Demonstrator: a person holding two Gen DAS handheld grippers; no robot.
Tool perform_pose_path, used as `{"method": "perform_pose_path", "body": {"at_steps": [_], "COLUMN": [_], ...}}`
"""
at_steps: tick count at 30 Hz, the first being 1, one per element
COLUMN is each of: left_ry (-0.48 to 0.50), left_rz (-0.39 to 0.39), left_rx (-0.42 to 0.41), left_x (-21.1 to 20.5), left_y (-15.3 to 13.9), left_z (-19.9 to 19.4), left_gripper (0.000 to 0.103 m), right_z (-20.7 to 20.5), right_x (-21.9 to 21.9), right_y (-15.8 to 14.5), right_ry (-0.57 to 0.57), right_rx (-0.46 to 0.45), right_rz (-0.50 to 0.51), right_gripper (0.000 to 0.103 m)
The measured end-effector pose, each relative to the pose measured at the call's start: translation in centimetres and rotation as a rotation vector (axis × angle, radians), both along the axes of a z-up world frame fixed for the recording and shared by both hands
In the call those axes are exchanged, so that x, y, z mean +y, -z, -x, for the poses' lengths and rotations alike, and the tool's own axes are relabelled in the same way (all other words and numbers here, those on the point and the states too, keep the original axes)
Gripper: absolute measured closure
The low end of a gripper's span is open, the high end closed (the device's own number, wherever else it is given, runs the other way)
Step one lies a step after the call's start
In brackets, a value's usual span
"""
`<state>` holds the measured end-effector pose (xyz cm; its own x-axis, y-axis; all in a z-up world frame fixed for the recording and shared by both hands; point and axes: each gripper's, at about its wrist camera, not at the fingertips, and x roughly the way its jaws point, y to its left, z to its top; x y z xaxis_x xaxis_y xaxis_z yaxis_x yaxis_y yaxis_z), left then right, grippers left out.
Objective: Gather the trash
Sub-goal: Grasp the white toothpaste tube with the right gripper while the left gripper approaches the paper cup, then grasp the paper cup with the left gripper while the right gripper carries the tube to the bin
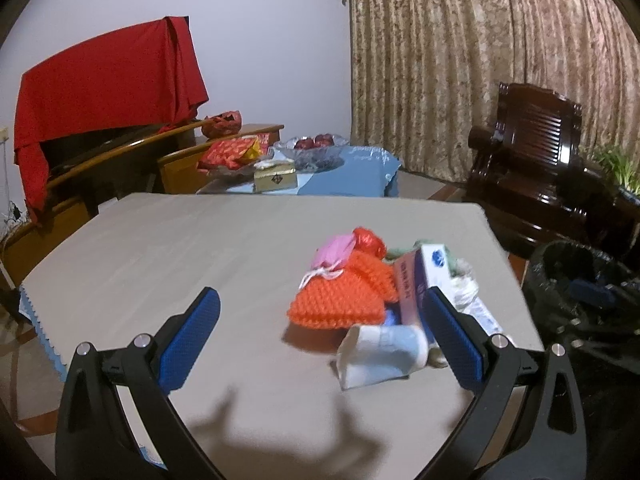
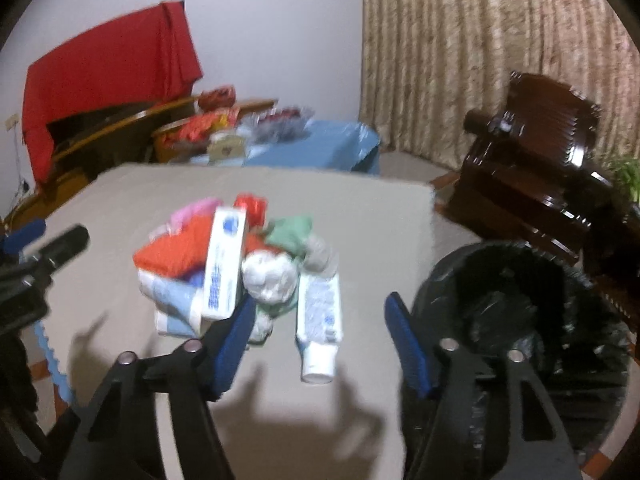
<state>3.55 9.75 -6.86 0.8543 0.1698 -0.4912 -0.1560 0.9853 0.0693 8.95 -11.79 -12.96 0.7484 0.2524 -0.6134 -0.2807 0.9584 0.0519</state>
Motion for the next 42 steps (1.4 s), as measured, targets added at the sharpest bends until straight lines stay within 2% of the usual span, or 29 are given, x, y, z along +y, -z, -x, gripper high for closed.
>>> {"method": "perform_pose_path", "body": {"at_steps": [2, 7, 21, 24, 26, 32, 42], "left_ry": [0.004, 0.010, 0.031, 0.035, 0.040, 0.059, 0.083], "left_rz": [0.002, 0.015, 0.038, 0.043, 0.047, 0.051, 0.067], "left_rx": [0.010, 0.043, 0.104, 0.116, 0.121, 0.137, 0.174], "left_x": [0.3, 0.6, 0.8, 0.8, 0.8, 0.2, -0.7], "left_y": [0.7, 2.5, 5.1, 5.4, 5.7, 5.8, 7.7], "left_z": [-0.3, -1.0, -2.4, -2.6, -2.6, -2.8, -4.4], "left_gripper": [0.005, 0.005, 0.005, 0.005, 0.005, 0.005, 0.005], "right_z": [-0.6, -2.0, -4.9, -5.3, -5.3, -5.3, -5.4], "right_x": [0.4, 1.0, 1.1, 1.4, 1.6, 1.1, 0.5], "right_y": [1.5, 4.4, 7.9, 7.9, 8.0, 7.2, 6.7], "right_ry": [-0.011, -0.020, -0.027, -0.040, -0.048, -0.045, -0.029], "right_rx": [0.029, 0.086, 0.187, 0.190, 0.190, 0.213, 0.213], "right_rz": [0.010, 0.038, 0.065, 0.073, 0.070, 0.037, 0.027], "right_gripper": [0.049, 0.051, 0.054, 0.055, 0.064, 0.066, 0.067]}}
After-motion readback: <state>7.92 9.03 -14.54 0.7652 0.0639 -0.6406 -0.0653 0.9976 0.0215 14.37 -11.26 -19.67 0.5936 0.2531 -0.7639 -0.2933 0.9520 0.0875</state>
